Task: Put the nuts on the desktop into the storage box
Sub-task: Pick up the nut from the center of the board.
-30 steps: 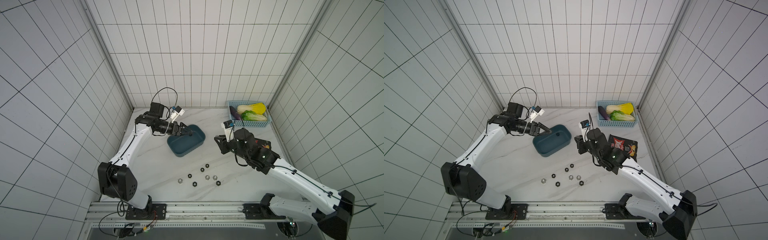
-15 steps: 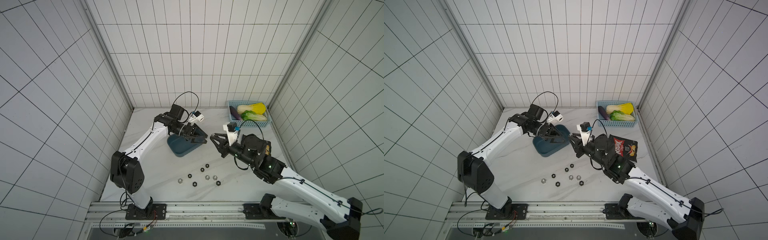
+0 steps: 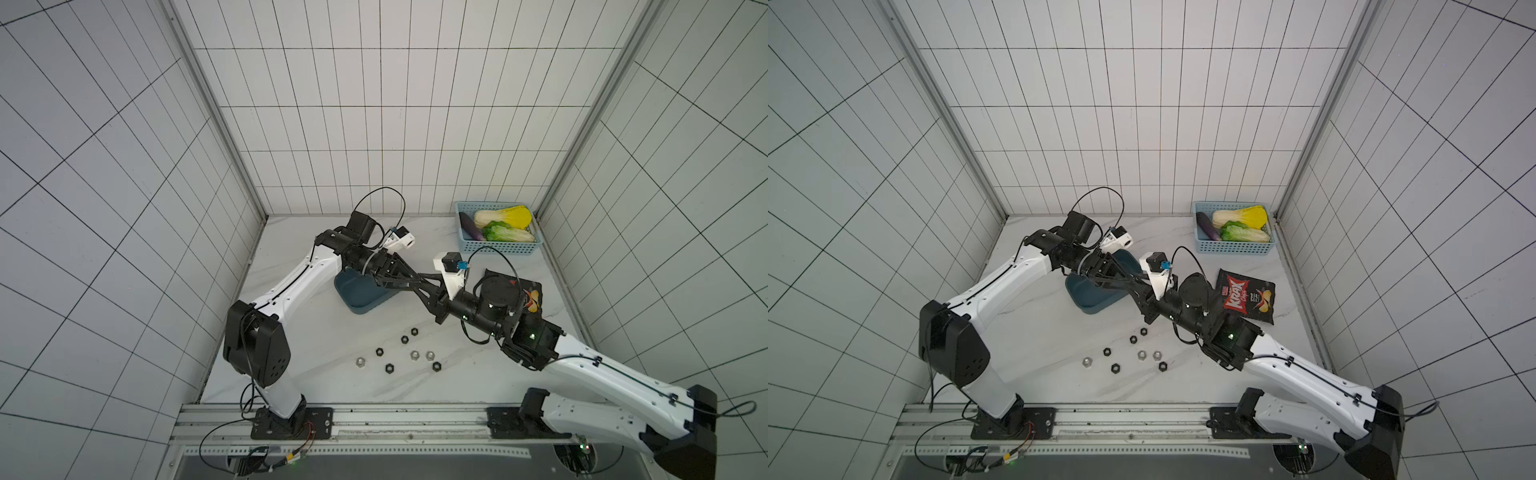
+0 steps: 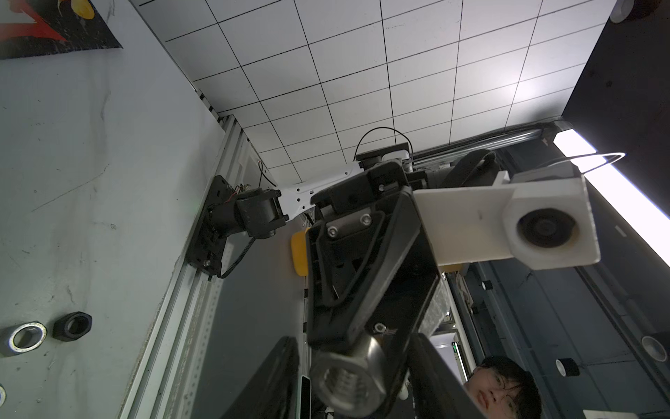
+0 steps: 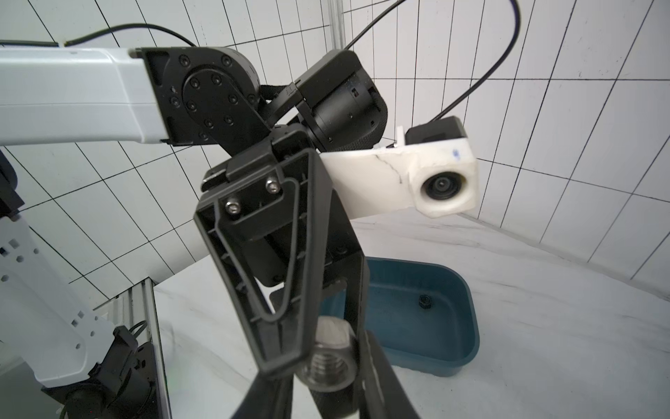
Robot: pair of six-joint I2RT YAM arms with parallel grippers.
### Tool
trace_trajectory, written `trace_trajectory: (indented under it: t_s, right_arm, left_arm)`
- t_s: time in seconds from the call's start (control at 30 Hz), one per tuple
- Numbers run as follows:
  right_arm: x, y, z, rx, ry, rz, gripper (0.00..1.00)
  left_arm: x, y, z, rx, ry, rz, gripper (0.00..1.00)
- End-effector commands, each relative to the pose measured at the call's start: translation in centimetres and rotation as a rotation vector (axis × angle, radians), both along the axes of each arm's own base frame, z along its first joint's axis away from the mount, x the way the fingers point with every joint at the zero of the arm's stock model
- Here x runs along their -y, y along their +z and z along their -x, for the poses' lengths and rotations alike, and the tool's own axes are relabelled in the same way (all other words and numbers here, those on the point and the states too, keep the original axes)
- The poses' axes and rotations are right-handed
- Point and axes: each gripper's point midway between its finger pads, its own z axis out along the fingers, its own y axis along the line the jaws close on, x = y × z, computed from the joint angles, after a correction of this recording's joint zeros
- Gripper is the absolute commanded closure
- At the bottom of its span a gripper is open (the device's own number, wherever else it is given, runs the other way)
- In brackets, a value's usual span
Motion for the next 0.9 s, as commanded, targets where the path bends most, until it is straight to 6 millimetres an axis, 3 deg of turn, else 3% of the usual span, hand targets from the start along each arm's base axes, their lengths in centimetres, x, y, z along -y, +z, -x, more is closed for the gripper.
trace_trajectory:
  t_s: [0.0, 0.33, 0.57, 0.73, 0.87]
  right_arm:
    - [-0.2, -0.5, 0.1, 0.017, 0.002, 0.015, 0.76]
    - [0.3, -1.7, -0.5, 0.014, -0.042, 0.049, 0.74]
    - [1.0, -2.2, -1.4, 0.012, -0.108, 0.063, 0.56]
    - [1.4, -2.1, -1.5, 0.010, -0.125, 0.058, 0.46]
    - [1.8, -2.0, -1.2, 0.004, -0.122, 0.061, 0.42]
  left_arm:
    - [-0.7, 2.5, 1.6, 0.000, -0.066, 0.116, 0.60]
    - [-0.7, 2.7, 1.8, 0.018, -0.069, 0.125, 0.87]
    - [-0.7, 2.6, 1.6, 0.035, -0.071, 0.123, 0.92]
    - [-0.9, 1.5, 0.0, 0.076, 0.004, 0.069, 0.94]
    - [-1.8, 0.3, -2.9, 0.109, 0.121, 0.000, 0.94]
